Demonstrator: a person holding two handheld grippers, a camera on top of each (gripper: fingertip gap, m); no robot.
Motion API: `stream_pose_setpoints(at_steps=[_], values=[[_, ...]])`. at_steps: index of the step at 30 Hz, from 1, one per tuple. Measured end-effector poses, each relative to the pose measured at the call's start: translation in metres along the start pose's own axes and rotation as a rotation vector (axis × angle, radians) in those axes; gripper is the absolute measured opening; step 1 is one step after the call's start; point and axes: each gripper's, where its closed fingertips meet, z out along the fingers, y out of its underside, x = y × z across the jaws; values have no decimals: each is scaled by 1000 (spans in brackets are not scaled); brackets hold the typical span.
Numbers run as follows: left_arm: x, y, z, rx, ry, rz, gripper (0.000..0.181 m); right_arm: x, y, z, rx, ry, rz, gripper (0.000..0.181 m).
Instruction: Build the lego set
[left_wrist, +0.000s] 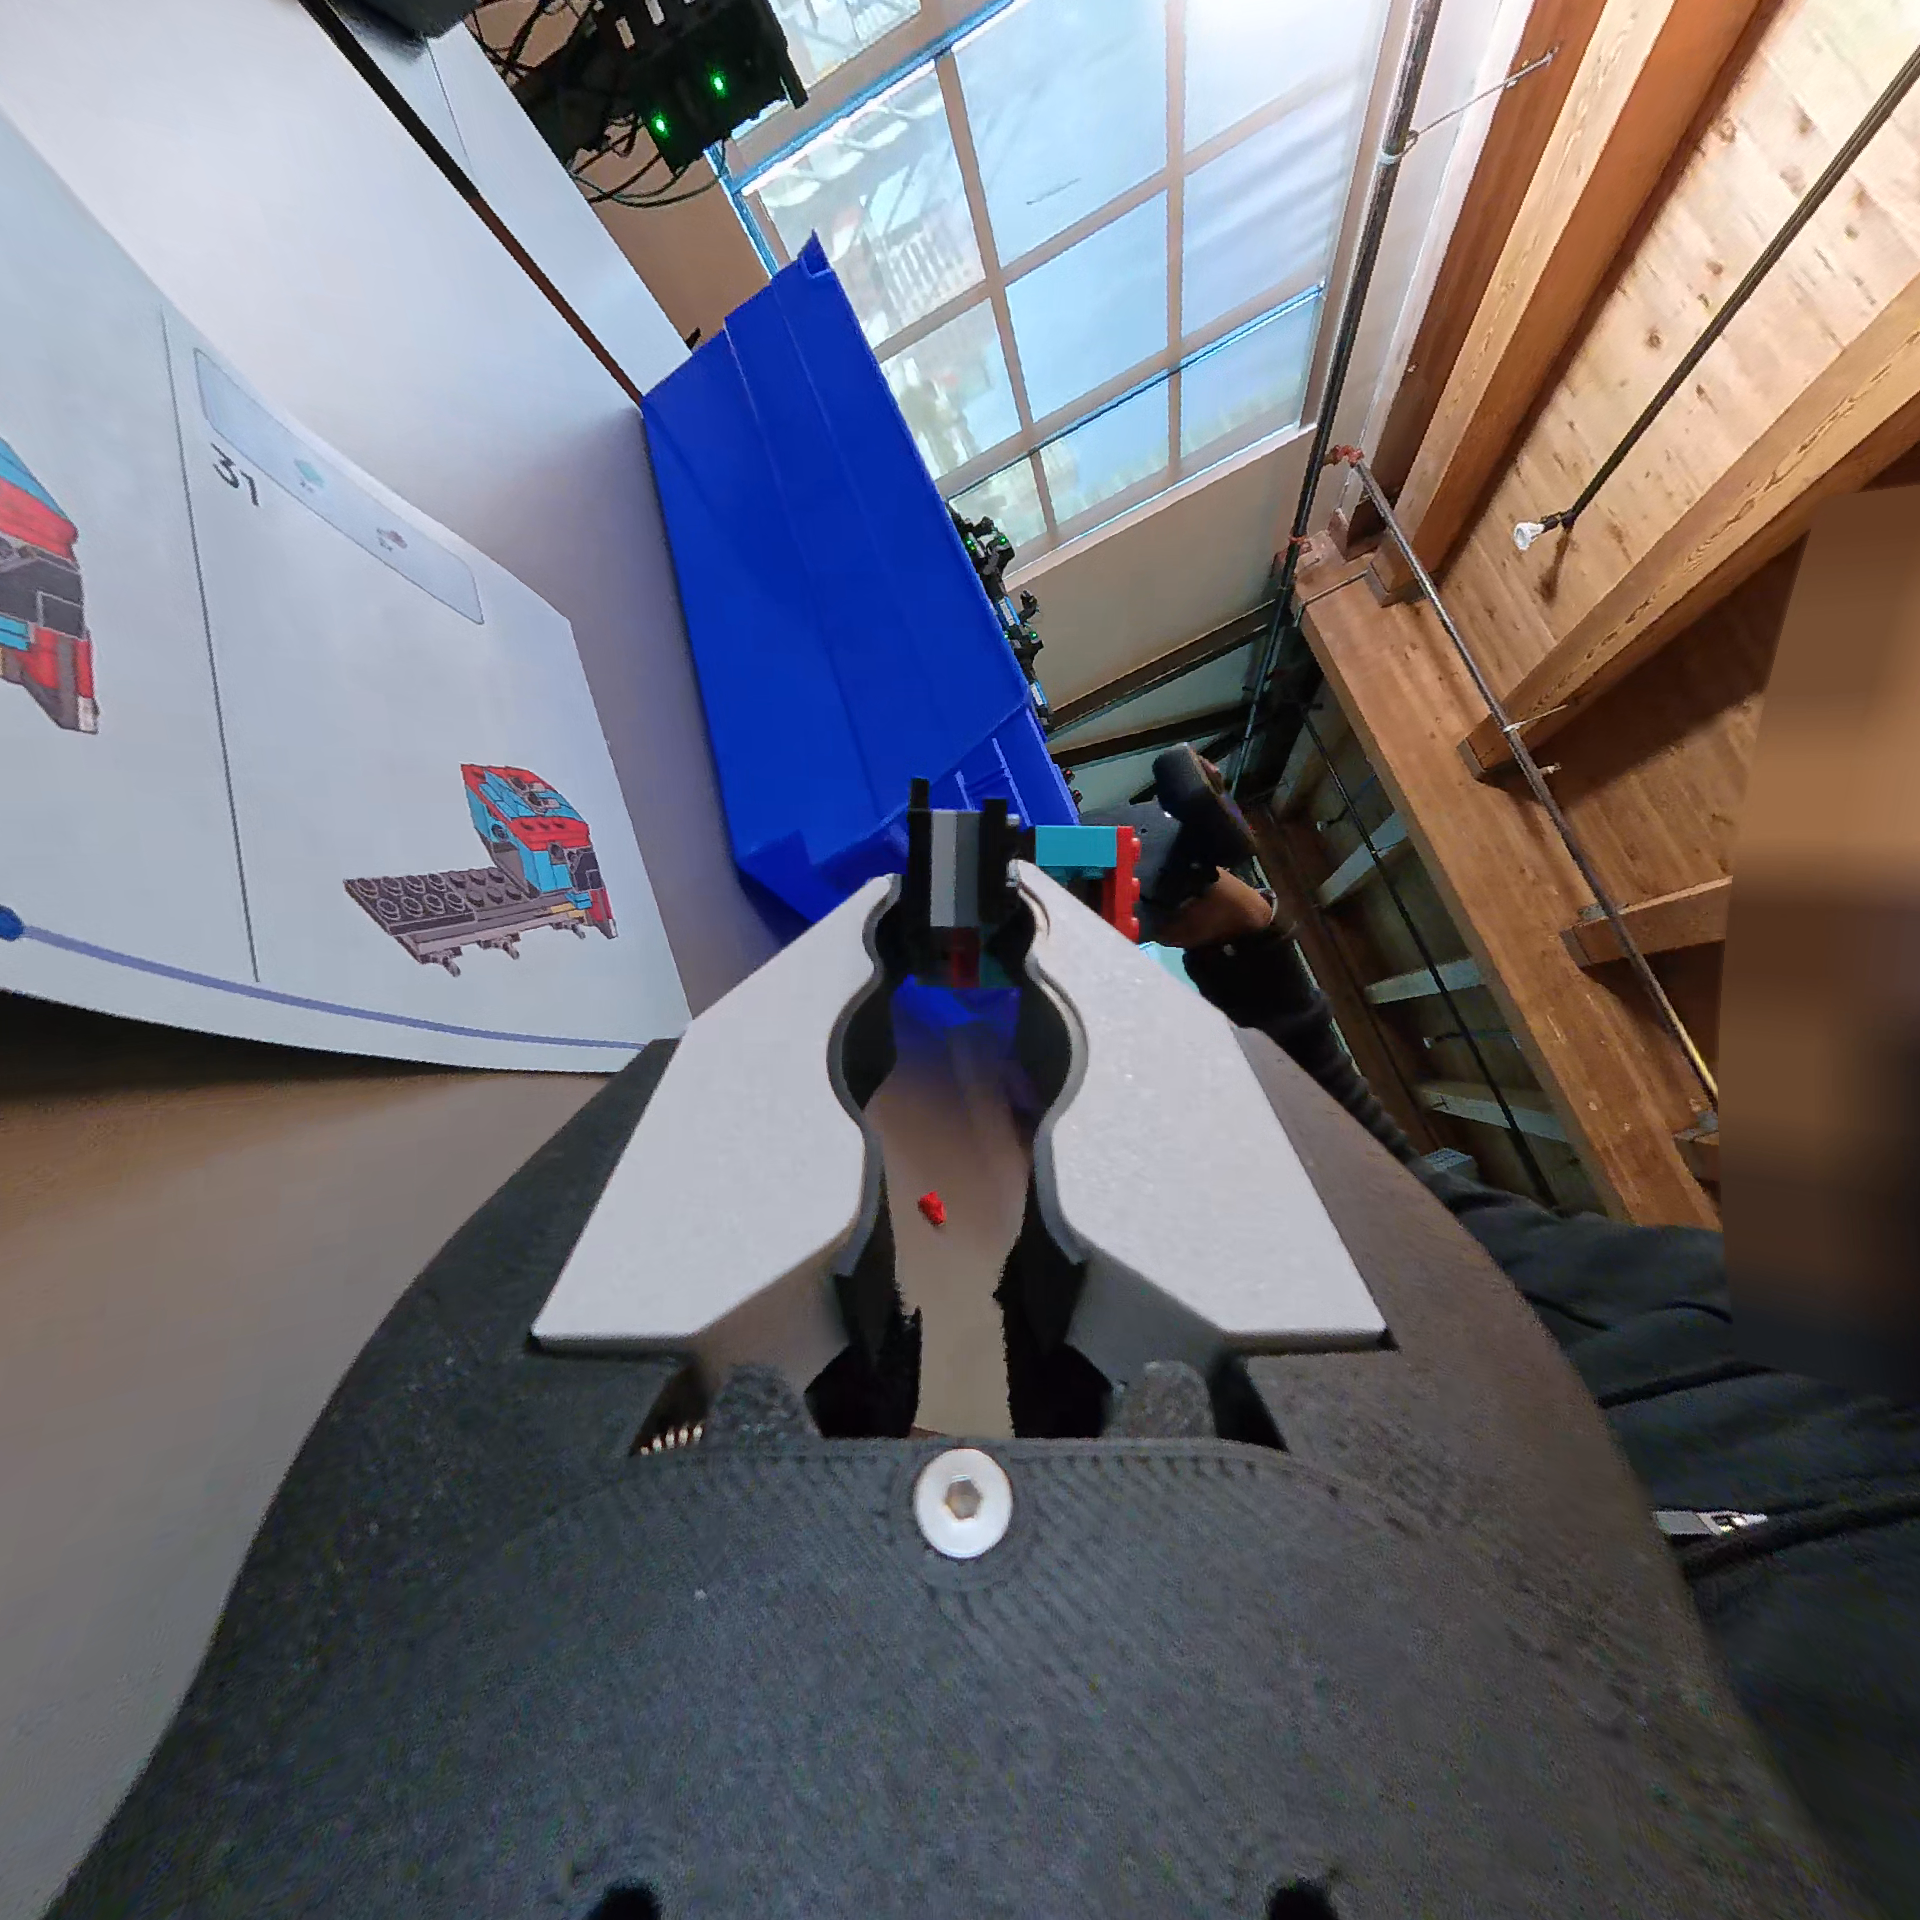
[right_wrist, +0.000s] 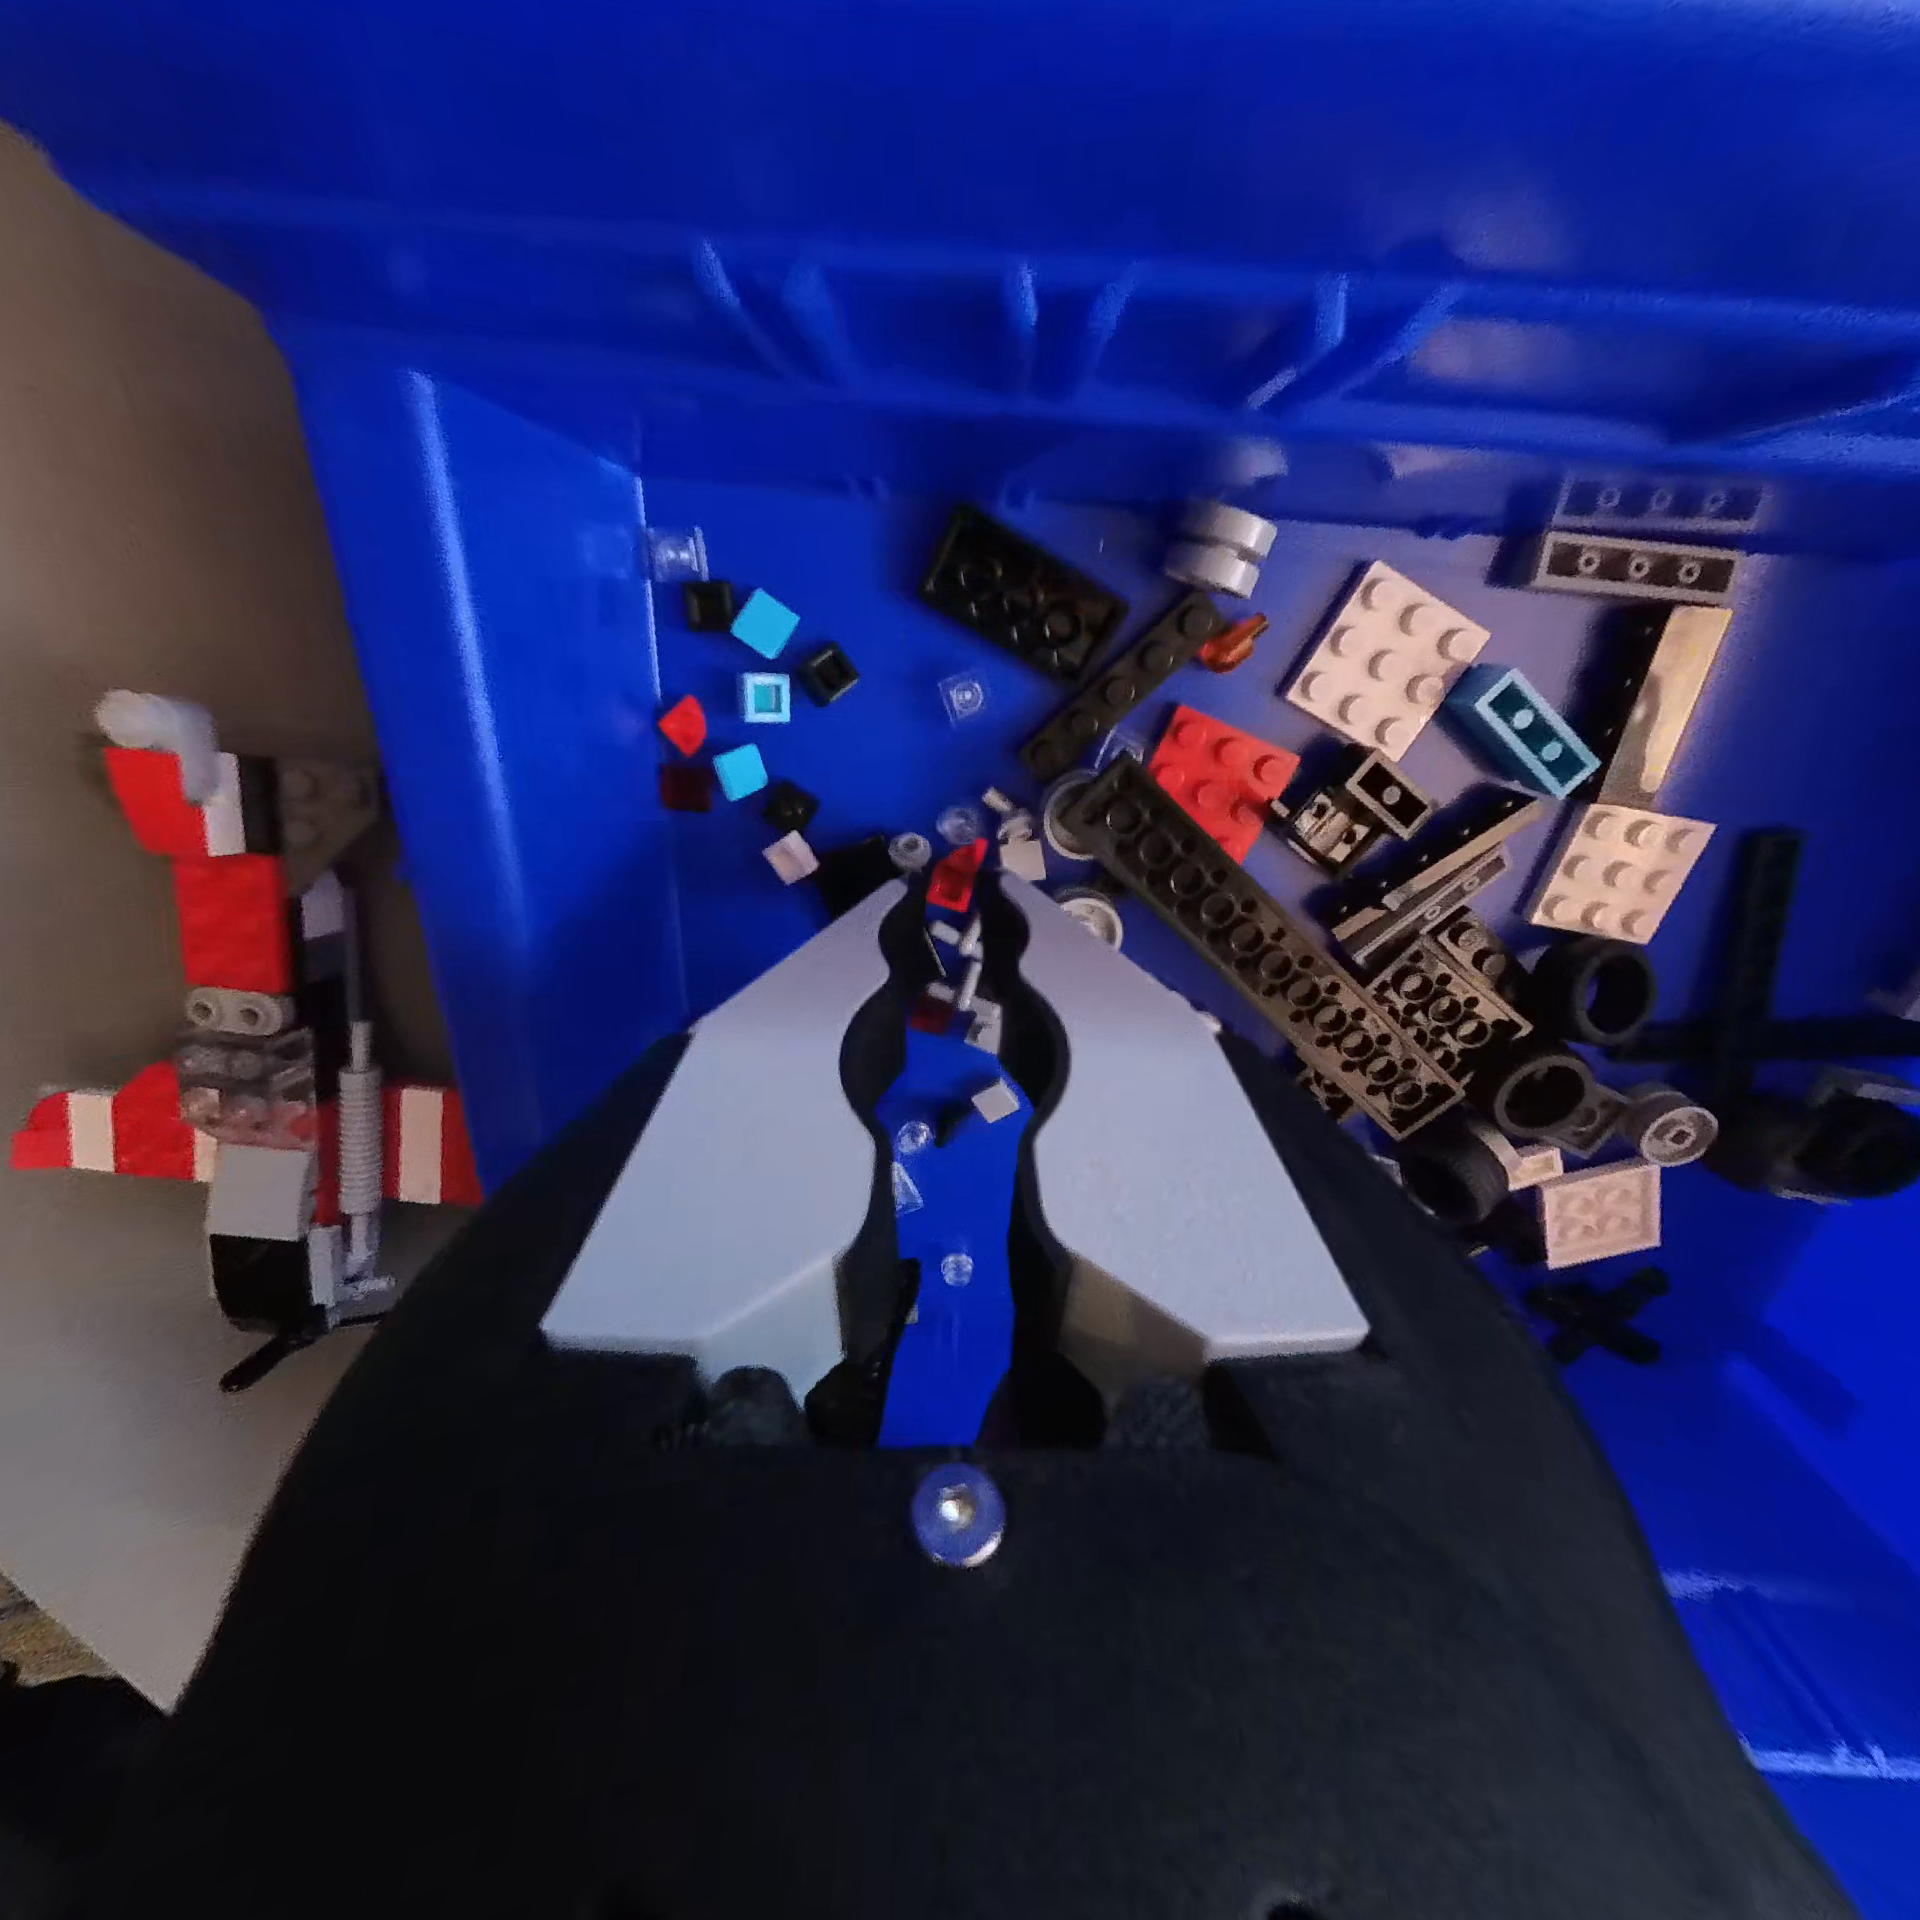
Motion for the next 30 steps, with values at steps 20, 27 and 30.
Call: stream_pose_setpoints(at_steps=[20,27,30], values=[[4,0,-2,15,9,34,16,3,-6,-1,44,26,15,9],[8,3,-3,12,13,60,16,4,-5,-10,52,68,29,2],[10,4,-4,9,15,69,16,2,-7,-13,61,75,39,2]])
